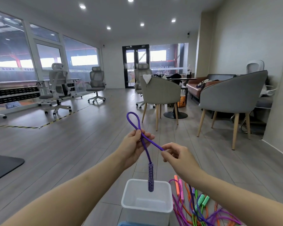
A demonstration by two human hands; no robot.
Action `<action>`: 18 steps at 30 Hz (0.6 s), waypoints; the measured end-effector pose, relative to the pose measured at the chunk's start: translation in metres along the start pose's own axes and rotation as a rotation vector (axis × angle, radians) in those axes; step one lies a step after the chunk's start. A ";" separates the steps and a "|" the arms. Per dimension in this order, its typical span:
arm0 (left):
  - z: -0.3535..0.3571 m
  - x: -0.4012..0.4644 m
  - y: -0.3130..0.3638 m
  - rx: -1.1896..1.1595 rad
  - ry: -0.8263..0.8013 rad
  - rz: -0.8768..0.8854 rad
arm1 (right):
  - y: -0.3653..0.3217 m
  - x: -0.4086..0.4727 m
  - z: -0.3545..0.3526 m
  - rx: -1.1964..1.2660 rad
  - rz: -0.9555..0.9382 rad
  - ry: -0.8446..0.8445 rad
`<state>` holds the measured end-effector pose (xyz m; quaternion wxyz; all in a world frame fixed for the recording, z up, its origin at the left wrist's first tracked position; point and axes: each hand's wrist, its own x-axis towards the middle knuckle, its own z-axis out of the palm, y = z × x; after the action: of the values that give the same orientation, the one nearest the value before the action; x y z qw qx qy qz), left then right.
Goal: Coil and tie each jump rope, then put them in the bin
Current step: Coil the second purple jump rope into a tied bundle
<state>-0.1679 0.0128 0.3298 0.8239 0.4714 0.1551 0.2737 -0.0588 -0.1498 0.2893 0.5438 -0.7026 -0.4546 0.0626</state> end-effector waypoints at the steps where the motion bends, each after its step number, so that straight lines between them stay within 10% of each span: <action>1: -0.002 0.002 0.005 -0.002 0.014 0.008 | 0.002 -0.001 -0.004 -0.045 -0.012 -0.006; 18: 0.006 -0.018 -0.009 0.253 -0.069 -0.032 | -0.014 0.002 -0.027 -0.508 -0.344 -0.044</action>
<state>-0.1761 -0.0058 0.3255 0.7668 0.5784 0.1674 0.2224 -0.0502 -0.1675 0.3119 0.3434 -0.7272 -0.5798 -0.1309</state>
